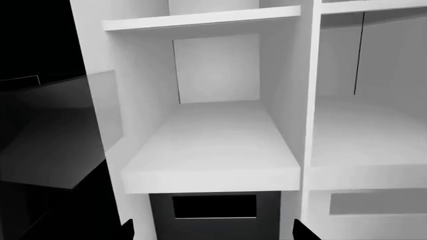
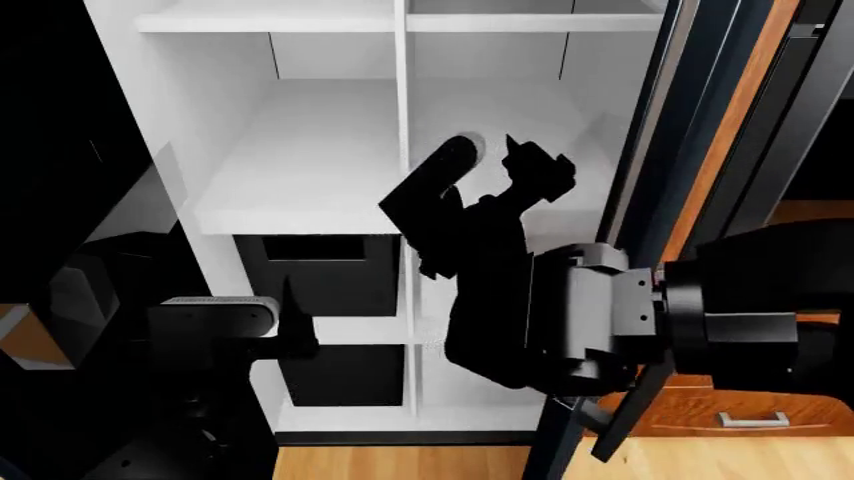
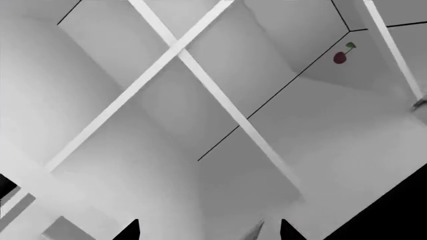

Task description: Open the fridge door

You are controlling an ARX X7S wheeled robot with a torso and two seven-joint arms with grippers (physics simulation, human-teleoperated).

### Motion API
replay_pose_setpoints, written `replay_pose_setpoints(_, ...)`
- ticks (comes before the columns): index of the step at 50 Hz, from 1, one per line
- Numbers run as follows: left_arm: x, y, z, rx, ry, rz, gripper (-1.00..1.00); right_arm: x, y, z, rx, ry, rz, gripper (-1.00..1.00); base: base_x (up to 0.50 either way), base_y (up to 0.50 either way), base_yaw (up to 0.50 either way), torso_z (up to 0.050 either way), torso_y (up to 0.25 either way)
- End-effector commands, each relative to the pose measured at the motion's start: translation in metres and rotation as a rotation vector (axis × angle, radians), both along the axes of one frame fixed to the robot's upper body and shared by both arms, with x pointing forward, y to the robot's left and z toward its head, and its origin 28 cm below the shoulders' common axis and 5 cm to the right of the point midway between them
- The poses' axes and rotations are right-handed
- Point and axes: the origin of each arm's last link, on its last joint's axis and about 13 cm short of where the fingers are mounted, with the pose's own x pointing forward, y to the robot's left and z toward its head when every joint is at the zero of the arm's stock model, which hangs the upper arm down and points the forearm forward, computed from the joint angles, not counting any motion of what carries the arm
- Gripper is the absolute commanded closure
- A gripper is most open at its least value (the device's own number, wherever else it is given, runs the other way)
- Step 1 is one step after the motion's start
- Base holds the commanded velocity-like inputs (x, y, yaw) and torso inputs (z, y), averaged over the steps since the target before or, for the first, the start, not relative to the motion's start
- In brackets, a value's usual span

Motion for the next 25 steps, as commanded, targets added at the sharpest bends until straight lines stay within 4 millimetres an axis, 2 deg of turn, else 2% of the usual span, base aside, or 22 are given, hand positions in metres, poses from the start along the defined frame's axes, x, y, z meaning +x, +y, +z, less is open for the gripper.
replay_pose_setpoints(1, 0.0, -0.001, 0.0, 0.0, 0.0, -0.002, -1.0, 0.002, -0.02, -0.005, -0.052, 0.031, -0.14, -1.0, 0.0, 0.0, 0.0, 0.0, 0.0)
replay_pose_setpoints(11, 0.0, 0.0, 0.0, 0.0, 0.001, -0.001, -1.0, 0.006, -0.034, -0.007, -0.039, 0.057, -0.2, -1.0, 0.0, 0.0, 0.0, 0.0, 0.0)
replay_pose_setpoints(14, 0.001, -0.002, -0.001, 0.001, 0.002, -0.004, -1.0, 0.004, -0.04, -0.012, -0.062, 0.099, -0.232, -1.0, 0.0, 0.0, 0.0, 0.0, 0.0)
replay_pose_setpoints(25, 0.001, -0.001, -0.002, 0.006, 0.003, -0.004, -1.0, -0.009, -0.056, -0.004, -0.11, 0.105, -0.338, -1.0, 0.0, 0.0, 0.0, 0.0, 0.0)
